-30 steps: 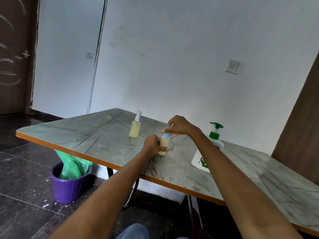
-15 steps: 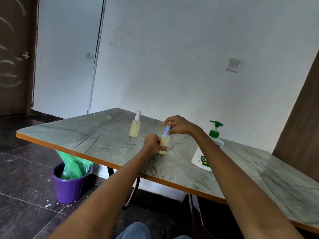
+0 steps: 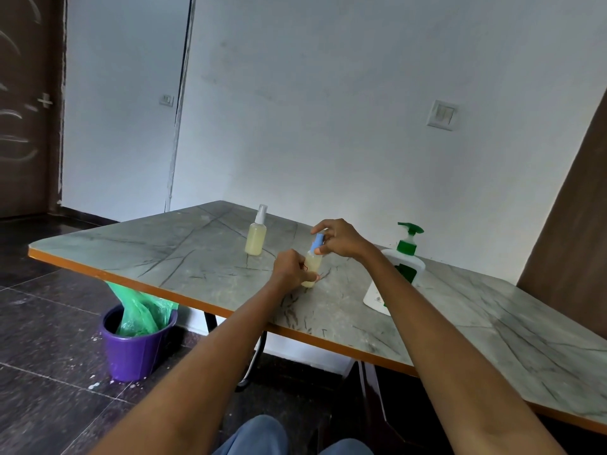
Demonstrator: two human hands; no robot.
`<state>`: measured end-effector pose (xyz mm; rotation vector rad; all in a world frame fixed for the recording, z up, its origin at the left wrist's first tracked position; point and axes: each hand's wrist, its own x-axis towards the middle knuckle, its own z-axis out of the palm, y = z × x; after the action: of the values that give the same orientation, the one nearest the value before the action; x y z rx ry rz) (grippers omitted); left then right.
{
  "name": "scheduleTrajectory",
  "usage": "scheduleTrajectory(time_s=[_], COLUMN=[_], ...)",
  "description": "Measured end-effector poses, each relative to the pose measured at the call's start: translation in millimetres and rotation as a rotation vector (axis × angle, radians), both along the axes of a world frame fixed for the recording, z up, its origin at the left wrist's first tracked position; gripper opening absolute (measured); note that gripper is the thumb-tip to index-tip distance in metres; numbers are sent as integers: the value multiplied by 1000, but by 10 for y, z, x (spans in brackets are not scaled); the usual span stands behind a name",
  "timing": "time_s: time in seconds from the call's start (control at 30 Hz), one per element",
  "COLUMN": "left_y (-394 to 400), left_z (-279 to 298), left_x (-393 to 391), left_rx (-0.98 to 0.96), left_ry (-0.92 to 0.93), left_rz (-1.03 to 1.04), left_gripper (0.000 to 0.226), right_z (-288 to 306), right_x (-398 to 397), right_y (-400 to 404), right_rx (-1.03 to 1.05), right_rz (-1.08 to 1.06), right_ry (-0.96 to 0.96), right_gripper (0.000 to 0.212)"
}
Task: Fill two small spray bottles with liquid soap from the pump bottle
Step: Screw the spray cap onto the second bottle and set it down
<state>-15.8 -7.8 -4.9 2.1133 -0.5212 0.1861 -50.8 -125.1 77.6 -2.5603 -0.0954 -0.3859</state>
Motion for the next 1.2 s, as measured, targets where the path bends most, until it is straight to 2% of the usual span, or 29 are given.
scheduleTrajectory(time_s=[0.07, 0.33, 0.43, 0.53, 0.6, 0.7, 0.83, 0.93, 1.03, 1.13, 1.2], left_y=[-2, -5, -15, -15, -22, -51, -98, -98, -2, 180, 330], left_z=[-5, -14, -19, -15, -25, -31, -32, -18, 22, 78, 106], left_x=[1, -5, 6, -5, -19, -65, -104, -116, -39, 103, 223], left_rx=[-5, -18, -34, -28, -31, -51, -49, -41, -35, -124, -213], left_ry=[4, 20, 20, 15, 0, -10, -11, -5, -14, -58, -98], left_rz=[3, 20, 16, 30, 49, 76, 98, 85, 45, 62, 141], left_gripper=[42, 45, 43, 30, 31, 44, 33, 37, 43, 49, 43], right_z=[-22, -56, -103, -122, -122, -136, -186, -160, -47, 66, 87], right_x=[1, 27, 57, 106, 108, 92, 99, 108, 135, 192, 264], right_y=[24, 28, 32, 57, 77, 85, 81, 62, 35, 14, 9], right_rx=[14, 19, 60, 79, 60, 45, -28, -73, -136, -118, -64], right_rz=[-14, -15, -52, -104, -127, -158, -125, -96, -79, -67, -63], right_ry=[-29, -12, -50, -76, -82, -97, -106, -67, -13, 26, 15], right_gripper=[41, 34, 31, 29, 26, 29, 24, 15, 31, 37, 37])
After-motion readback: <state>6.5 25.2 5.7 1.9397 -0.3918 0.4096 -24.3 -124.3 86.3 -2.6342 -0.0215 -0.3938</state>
